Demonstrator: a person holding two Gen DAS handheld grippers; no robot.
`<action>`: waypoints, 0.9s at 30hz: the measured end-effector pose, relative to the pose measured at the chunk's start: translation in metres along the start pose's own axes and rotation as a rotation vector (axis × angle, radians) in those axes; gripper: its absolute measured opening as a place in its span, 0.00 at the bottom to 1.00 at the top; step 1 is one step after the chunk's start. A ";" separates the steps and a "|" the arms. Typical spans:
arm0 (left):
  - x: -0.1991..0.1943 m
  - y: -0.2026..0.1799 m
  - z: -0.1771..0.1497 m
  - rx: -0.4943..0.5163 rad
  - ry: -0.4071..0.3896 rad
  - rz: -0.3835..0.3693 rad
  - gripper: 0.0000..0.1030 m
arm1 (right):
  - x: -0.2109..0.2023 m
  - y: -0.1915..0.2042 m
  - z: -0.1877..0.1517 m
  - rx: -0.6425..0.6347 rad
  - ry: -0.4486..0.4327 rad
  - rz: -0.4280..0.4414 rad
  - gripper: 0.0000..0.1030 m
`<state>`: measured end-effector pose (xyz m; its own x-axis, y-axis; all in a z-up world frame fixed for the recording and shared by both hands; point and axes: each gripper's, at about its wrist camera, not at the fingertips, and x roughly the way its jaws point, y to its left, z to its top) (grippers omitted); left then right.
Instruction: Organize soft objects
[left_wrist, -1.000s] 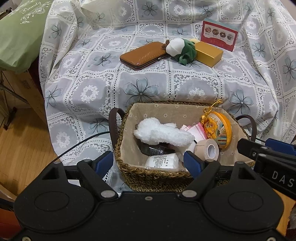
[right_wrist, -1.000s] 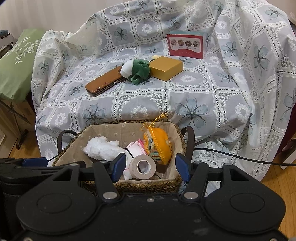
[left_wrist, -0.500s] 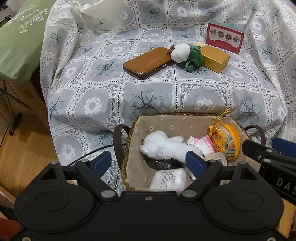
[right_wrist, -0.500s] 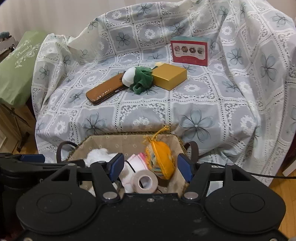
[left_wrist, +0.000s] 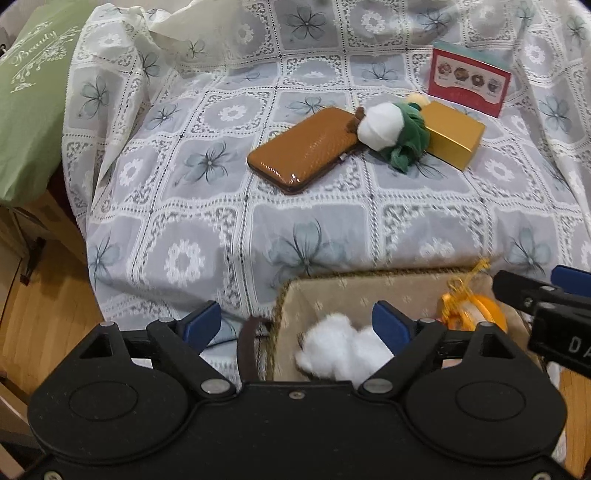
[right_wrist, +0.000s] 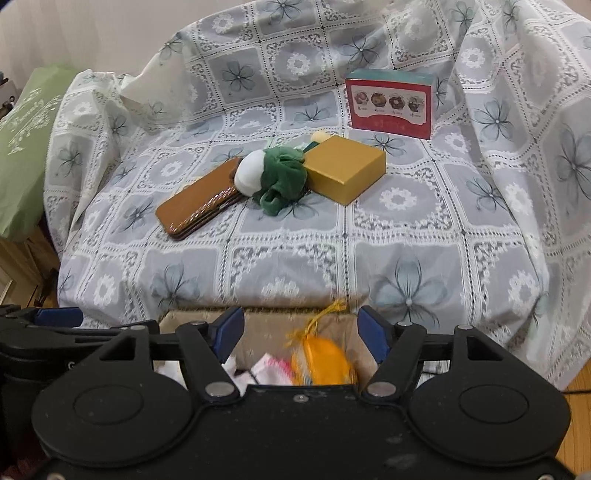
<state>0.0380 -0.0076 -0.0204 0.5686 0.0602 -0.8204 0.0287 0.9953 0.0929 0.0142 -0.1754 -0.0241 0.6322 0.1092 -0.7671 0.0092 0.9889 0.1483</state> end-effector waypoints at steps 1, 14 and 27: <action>0.004 0.001 0.004 -0.002 0.003 0.001 0.83 | 0.004 -0.001 0.005 0.000 0.000 -0.001 0.66; 0.060 -0.004 0.047 0.000 0.048 0.000 0.83 | 0.062 -0.006 0.071 -0.036 -0.025 -0.041 0.68; 0.094 -0.024 0.071 0.017 0.097 -0.032 0.87 | 0.100 -0.012 0.142 -0.099 -0.088 -0.092 0.69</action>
<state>0.1493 -0.0308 -0.0596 0.4850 0.0359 -0.8738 0.0600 0.9954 0.0743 0.1876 -0.1910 -0.0135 0.6978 0.0129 -0.7161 -0.0038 0.9999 0.0143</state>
